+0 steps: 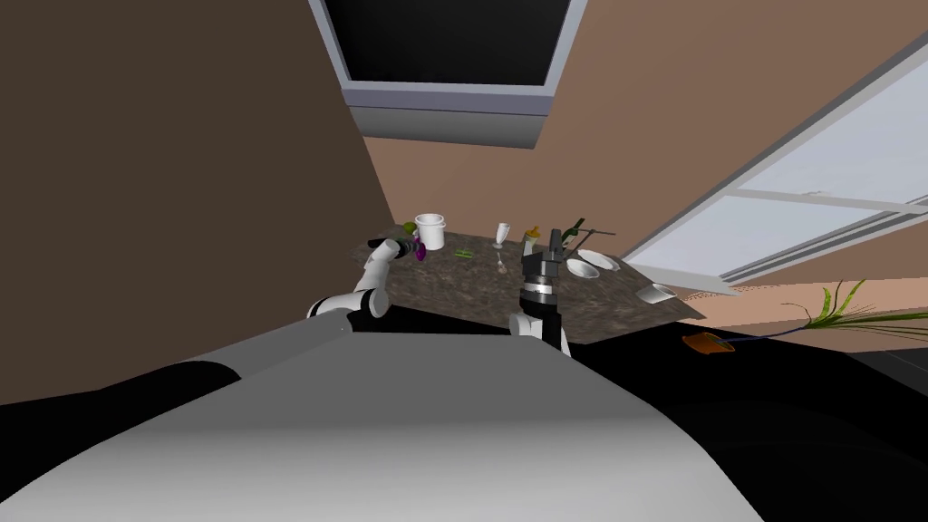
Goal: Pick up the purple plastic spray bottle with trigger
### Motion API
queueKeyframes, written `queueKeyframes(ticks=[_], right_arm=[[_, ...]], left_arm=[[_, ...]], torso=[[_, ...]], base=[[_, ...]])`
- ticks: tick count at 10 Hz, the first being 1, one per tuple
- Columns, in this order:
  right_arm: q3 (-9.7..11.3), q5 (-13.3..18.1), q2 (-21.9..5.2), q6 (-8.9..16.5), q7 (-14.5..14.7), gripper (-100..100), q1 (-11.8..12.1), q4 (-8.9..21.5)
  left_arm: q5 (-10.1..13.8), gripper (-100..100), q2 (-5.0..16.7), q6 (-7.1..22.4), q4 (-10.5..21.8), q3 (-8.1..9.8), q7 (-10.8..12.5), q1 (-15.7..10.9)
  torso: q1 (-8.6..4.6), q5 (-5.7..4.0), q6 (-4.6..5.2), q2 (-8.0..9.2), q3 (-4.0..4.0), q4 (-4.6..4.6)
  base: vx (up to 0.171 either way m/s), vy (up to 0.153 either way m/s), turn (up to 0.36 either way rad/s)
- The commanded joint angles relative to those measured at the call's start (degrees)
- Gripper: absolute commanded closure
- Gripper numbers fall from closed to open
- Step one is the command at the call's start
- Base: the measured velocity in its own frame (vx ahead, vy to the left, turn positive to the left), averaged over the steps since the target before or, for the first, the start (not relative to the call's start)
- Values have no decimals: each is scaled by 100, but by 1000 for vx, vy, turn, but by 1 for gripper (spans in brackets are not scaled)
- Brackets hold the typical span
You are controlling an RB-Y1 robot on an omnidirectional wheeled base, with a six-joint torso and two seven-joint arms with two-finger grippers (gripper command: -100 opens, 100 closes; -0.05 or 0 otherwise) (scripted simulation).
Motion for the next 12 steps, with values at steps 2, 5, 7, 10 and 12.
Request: queueKeyframes(ticks=[2,5,7,10,12], right_arm=[[0,0,0,0,0,0,0,0],[0,0,0,0,0,0,0,0],[0,0,0,0,0,0,0,0],[0,0,0,0,0,0,-1,0],[0,0,0,0,0,0,-1,0]], left_arm=[[37,100,-79,306,-503,-43,108,346],[37,100,-79,324,-1113,-43,108,547],[48,100,-172,666,-1418,-87,245,939],[48,100,-172,666,-1865,-87,245,1054],[59,100,-265,968,-2172,-131,383,1337]], torso=[[2,-2,-1,14,10,7],[4,2,2,-5,-5,-4],[-2,5,2,-8,-8,-10],[14,9,5,-19,-18,-16],[16,7,5,-10,-12,-13]], base=[[38,-9,17],[46,-15,5],[77,-30,29],[16,-3,-3],[29,-3,22]])
